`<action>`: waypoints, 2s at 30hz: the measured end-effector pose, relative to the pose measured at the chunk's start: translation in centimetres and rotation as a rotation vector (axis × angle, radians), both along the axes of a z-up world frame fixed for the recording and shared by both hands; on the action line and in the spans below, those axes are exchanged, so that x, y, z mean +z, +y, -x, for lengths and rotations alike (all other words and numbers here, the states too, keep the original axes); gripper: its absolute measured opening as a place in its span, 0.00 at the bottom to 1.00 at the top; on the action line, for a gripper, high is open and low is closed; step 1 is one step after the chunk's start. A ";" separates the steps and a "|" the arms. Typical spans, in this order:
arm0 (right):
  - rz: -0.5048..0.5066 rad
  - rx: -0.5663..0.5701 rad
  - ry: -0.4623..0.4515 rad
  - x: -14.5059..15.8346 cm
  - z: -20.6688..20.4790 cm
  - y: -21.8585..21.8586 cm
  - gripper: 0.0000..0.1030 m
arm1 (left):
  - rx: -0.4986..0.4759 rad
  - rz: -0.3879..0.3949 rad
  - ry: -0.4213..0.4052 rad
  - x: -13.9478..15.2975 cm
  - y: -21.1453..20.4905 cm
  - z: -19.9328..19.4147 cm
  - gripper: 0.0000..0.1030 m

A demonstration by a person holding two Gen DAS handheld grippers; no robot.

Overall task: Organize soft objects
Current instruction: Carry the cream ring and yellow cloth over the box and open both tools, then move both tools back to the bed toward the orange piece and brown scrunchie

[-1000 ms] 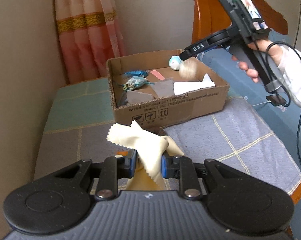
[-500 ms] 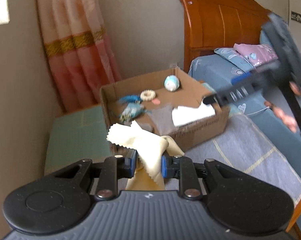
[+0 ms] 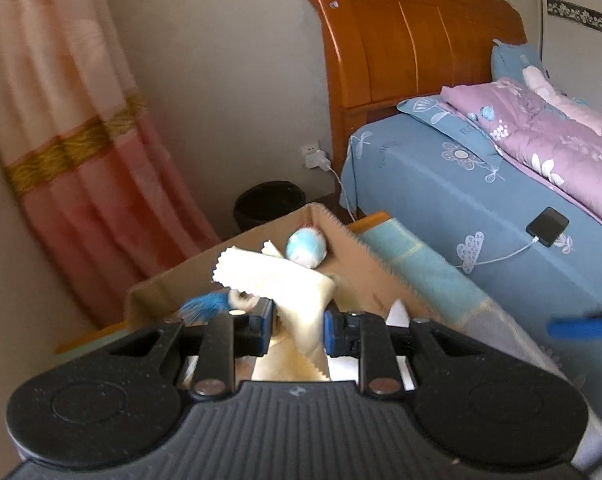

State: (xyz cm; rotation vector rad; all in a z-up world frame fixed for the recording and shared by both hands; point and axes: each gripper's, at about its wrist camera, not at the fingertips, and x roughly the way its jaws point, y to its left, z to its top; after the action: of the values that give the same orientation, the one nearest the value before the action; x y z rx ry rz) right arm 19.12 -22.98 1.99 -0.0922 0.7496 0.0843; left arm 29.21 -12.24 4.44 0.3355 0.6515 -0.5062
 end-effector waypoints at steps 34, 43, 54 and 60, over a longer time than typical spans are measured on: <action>-0.063 -0.065 0.007 0.0 5.1 2.2 1.00 | 0.239 0.000 -0.032 -0.9 8.9 12.8 0.98; -0.091 -0.067 0.049 -1.8 5.0 2.5 1.00 | 0.442 0.015 -0.044 -3.9 13.2 15.7 0.99; -0.011 0.012 0.134 -6.2 2.7 6.5 1.00 | 0.503 0.053 0.031 -6.7 16.3 15.8 0.99; 0.043 0.073 0.197 -9.1 1.2 9.6 1.00 | 0.522 0.031 0.061 -8.0 17.4 15.4 0.99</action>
State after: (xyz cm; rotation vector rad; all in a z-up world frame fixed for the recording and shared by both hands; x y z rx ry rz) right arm 17.93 -13.37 -7.14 -0.1542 0.9452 0.1483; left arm 13.78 5.20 -3.55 0.1113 0.7573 -0.0265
